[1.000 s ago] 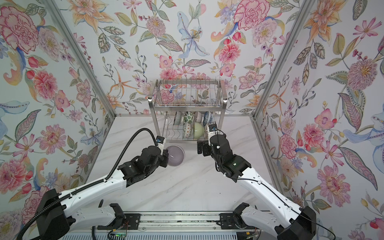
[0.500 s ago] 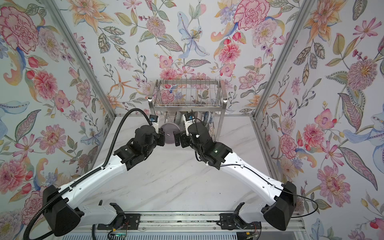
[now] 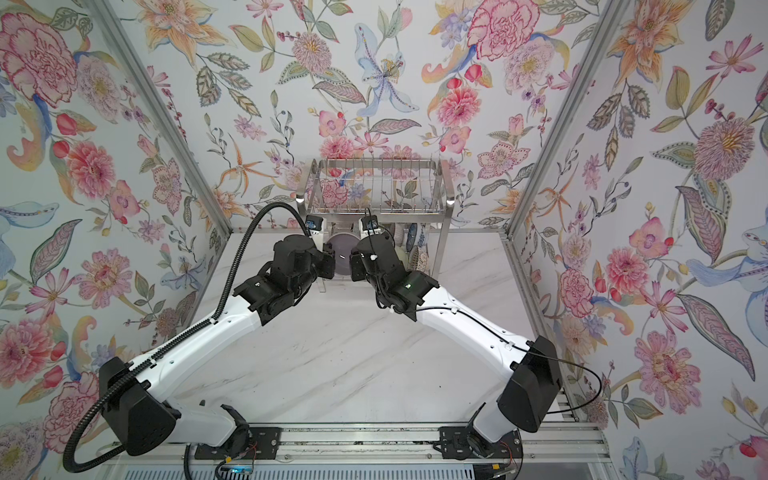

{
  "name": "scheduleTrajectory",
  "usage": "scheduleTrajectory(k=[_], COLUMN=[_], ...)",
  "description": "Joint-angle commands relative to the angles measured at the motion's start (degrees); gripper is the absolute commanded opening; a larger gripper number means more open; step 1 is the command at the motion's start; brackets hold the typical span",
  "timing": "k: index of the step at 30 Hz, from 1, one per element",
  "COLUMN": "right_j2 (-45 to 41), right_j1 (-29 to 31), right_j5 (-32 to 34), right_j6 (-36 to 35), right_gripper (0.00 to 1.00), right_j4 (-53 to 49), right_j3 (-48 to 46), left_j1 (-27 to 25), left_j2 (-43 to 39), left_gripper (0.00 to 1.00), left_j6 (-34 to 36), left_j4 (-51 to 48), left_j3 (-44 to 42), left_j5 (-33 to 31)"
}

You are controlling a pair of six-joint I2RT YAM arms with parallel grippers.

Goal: Load the bowls into the dish rack
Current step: 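Carry the lilac bowl toward the right gripper and close the right gripper on its rim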

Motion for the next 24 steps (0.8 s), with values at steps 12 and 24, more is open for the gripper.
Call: scheduleTrajectory(k=[12,24], right_j2=[1.4,-0.1], right_j1=[-1.1,-1.0], right_j5=[-1.8,1.0], right_j6=[2.3,-1.3], right_gripper=[0.0,0.0], right_j4=[1.5,-1.5], right_j3=[1.6,1.4], left_j1=[0.2,1.9], left_j2=[-2.1,-5.1], left_gripper=[0.0,0.97], left_j6=[0.1,1.6], left_j4=[3.1,-1.5], left_j3=[0.9,0.5], left_j5=[1.8,1.9])
